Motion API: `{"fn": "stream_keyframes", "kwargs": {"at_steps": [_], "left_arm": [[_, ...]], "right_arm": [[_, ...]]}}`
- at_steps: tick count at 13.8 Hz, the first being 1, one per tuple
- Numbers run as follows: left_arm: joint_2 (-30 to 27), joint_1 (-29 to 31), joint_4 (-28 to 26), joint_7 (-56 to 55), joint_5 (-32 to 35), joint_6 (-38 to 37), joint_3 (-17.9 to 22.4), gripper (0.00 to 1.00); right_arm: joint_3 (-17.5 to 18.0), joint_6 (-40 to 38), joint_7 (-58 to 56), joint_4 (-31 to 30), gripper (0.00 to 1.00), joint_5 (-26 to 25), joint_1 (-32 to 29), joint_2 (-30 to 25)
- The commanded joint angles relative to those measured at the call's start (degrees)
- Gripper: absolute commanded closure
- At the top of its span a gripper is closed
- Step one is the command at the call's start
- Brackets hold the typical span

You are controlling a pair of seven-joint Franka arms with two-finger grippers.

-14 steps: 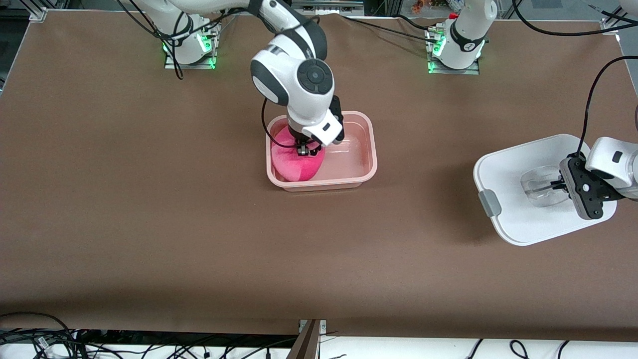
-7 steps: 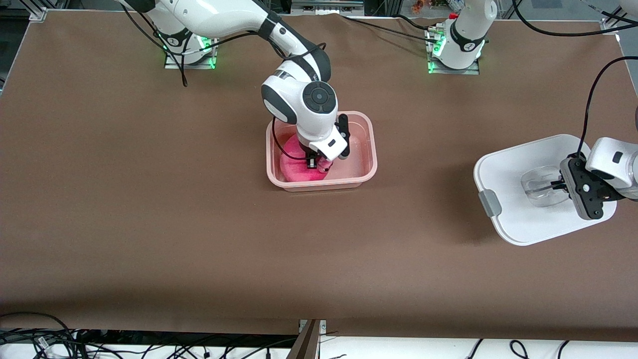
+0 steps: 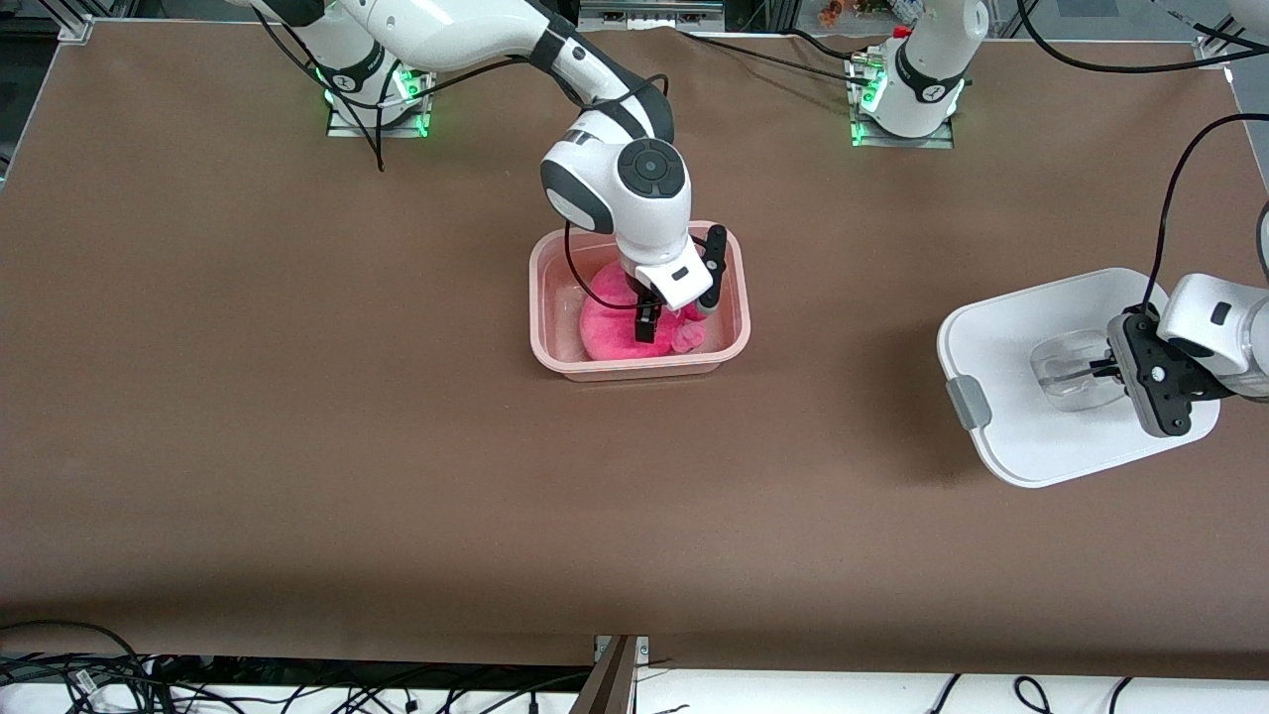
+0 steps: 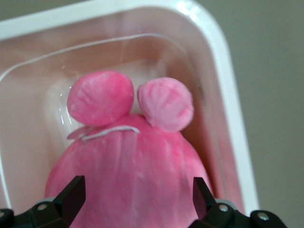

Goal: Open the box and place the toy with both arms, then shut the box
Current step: 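Lower the toy into the box and open the right gripper, then withdraw the right gripper while the left gripper carries the lid over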

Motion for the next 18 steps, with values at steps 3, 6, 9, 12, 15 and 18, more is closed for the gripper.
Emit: {"fn": "stream_keyframes", "kwargs": {"at_steps": [3,6,9,12,15,18], "left_arm": [[0.44,-3.50,0.64,0.48,-0.91,-0.26,-0.56,1.00],[1.40,-6.04,0.64,0.39,-3.10,-0.08,-0.56,1.00],[1.40,-11.48,0.82,0.39,-3.55,1.14,-0.56,1.00],[1.58,-20.17,0.82,-0.74,-3.55,4.22,-0.56,1.00],[3.24,-28.26,0.64,-8.64,-3.20,5.01,-0.47,1.00],[5.00,-35.47,0.82,-17.68,-3.81,7.29,-0.56,1.00]], "right_arm": [[-0.39,-11.17,0.09,0.40,0.00,7.12,-3.97,-10.55],[-3.01,-22.85,-0.08,0.40,0.00,11.27,-10.28,-17.67],[-6.71,-26.58,-0.34,1.71,0.00,13.03,-21.26,-20.42],[-7.77,-31.29,-0.09,3.65,0.00,14.26,-28.31,-22.68],[-11.46,-32.64,6.64,-4.13,0.00,14.44,-29.12,-31.98],[-14.36,-33.26,17.98,-13.90,0.00,15.93,-29.12,-41.75]]}}
